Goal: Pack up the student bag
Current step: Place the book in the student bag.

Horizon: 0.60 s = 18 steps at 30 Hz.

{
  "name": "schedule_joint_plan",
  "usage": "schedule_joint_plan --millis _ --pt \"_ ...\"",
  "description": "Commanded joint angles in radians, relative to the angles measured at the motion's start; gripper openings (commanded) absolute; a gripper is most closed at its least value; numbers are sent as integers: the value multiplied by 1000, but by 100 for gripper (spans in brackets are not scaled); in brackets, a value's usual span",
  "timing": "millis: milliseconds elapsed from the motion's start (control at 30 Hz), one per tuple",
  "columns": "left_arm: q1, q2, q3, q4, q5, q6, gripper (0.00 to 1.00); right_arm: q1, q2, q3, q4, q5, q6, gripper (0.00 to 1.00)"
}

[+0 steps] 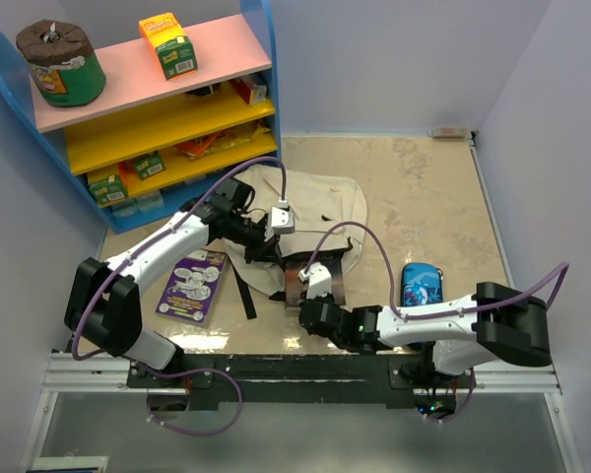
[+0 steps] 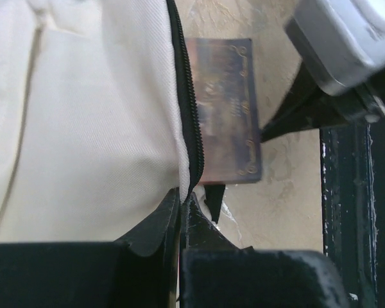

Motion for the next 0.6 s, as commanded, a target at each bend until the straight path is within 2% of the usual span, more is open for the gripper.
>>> schedule_joint_plan --millis 0,167,267,400,433,500,533,567 --pt "3 17 51 -112 99 113 0 -136 28 56 135 185 -149 0" --pt "3 26 79 -169 125 161 0 -209 150 145 268 184 -279 0" --pt "3 32 82 -195 126 184 0 -217 202 199 302 152 -266 0" --pt "4 29 69 -200 125 196 0 -229 213 181 371 85 -204 1" --pt "3 29 66 -197 125 196 0 -236 213 175 391 78 -191 17" --pt "4 31 66 -195 123 195 0 -261 198 150 405 55 -163 26" --pt "3 31 69 -195 123 192 0 -269 187 141 408 52 -155 34" --pt "6 29 71 -194 123 190 0 -276 171 130 402 55 -143 35"
